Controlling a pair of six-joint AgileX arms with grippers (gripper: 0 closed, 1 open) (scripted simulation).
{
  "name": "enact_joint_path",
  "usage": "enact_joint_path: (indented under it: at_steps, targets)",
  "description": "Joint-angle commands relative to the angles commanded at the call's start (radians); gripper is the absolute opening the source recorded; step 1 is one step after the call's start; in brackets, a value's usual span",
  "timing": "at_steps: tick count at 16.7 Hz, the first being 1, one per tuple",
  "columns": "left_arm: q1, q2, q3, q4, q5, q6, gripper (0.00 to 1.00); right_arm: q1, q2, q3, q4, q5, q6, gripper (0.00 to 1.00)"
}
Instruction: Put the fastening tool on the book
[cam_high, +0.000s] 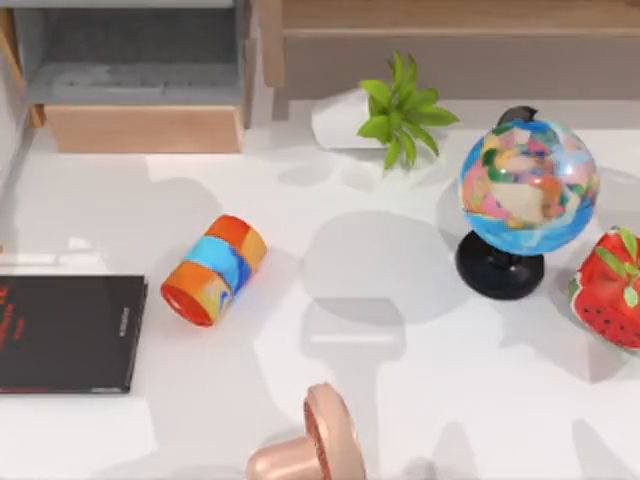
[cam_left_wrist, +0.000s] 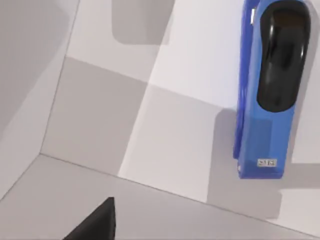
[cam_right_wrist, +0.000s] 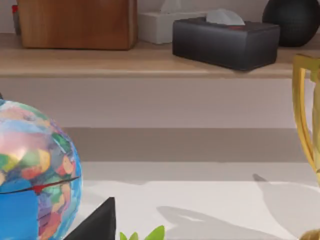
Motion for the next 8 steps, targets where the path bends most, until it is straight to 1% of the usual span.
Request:
enact_joint_path:
  at_steps: [3, 8]
  targets:
    - [-0.011, -0.008, -0.052, 0.047, -0.001, -0.009, 1.00, 0.000, 0.000, 0.000, 0.000, 0.000, 0.000, 1.00]
    - [-0.035, 0.059, -0.179, 0.241, -0.005, -0.043, 1.00, 0.000, 0.000, 0.000, 0.000, 0.000, 0.000, 1.00]
